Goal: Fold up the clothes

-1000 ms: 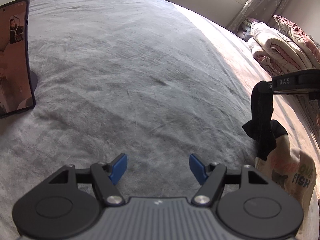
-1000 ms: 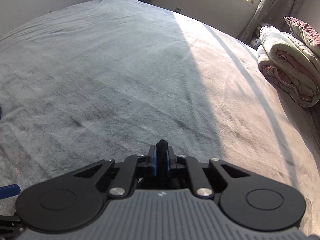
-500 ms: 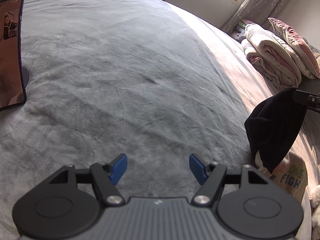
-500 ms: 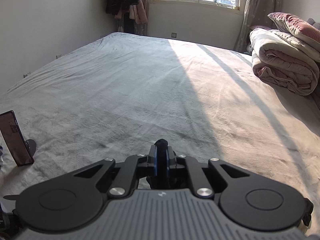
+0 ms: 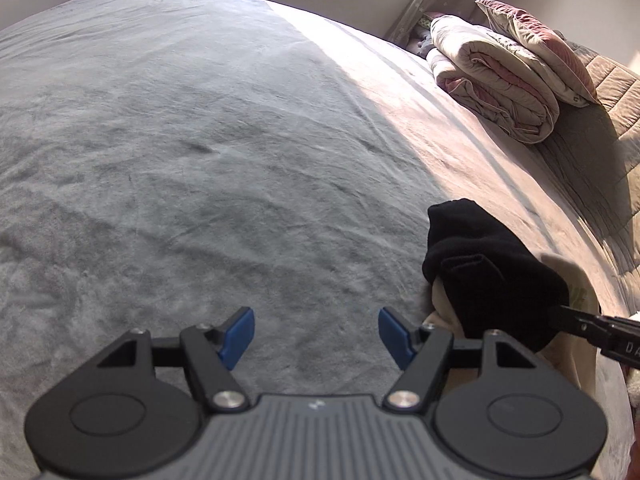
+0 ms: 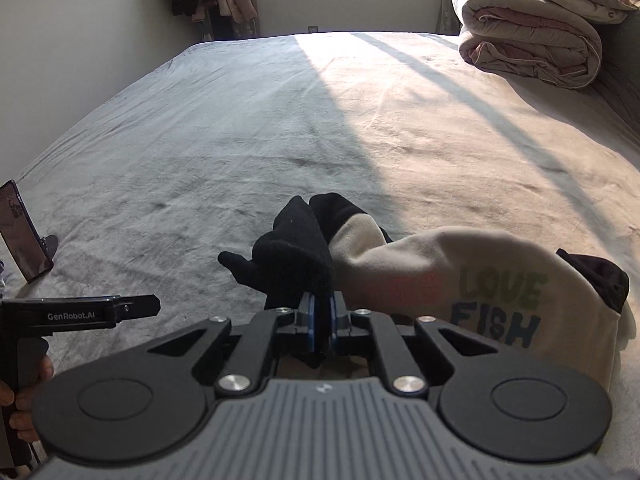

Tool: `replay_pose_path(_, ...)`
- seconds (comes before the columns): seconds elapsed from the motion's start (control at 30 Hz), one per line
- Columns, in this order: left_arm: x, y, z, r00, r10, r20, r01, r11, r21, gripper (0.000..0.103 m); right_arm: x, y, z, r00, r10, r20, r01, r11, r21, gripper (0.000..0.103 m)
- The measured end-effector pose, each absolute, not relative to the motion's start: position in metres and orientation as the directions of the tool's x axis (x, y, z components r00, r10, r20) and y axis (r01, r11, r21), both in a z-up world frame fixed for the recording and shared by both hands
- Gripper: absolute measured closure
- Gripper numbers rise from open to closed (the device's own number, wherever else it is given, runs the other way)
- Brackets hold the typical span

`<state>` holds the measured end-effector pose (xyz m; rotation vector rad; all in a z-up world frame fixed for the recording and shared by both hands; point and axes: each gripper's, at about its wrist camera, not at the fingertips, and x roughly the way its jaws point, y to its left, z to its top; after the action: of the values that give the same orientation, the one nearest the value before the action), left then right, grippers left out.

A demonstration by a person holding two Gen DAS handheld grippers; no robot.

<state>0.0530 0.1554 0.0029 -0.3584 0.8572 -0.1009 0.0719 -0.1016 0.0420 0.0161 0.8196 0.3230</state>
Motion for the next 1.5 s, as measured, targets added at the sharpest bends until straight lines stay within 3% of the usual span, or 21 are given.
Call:
replay_pose_path(0.33,0.059,0.118,-0.001,0.675,-0.425,-0.603,0.044,0.839,-0.542,0.033,0.038,-0.146,-0.027,0.569,0.390,-0.724,-0.291,0.919,0.266,0.103)
replay_pose_path(0.53,0.083,0.145,-0.020,0.674,-0.451,-0.586,-0.136,0.703,-0.698,0.032,0.034,-0.163,-0.023,0.518,0.462,-0.720,-0.347,0.883,0.316,0.095)
replay_pose_path(0.6,0.090,0.151,-0.023,0.666,-0.463,-0.586,-0.173,0.667,-0.724,0.032,0.030,-0.164,-0.021,0.509,0.471,-0.721,-0.369,0.876,0.311,0.088)
replay_pose_path(0.73,0.104,0.160,-0.027,0.659,-0.500,-0.562,-0.240,0.569,-0.787,0.032,0.028,-0.167,-0.022,0.510,0.466,-0.723,-0.385,0.875,0.293,0.088)
replay_pose_path(1.07,0.115,0.172,-0.018,0.706,-0.512,-0.490,-0.322,0.384,-0.866,0.032,0.030,-0.177,-0.022,0.504,0.477,-0.720,-0.348,0.875,0.336,0.088)
replay_pose_path(1.37,0.140,0.164,-0.047,0.679,-0.531,-0.506,-0.439,0.259,-0.860,0.030,0.034,-0.179,-0.023,0.497,0.483,-0.721,-0.335,0.873,0.354,0.088)
replay_pose_path(1.5,0.152,0.167,-0.064,0.699,-0.499,-0.512,-0.497,0.176,-0.850,0.036,0.036,-0.179,-0.027,0.496,0.483,-0.722,-0.339,0.873,0.351,0.088)
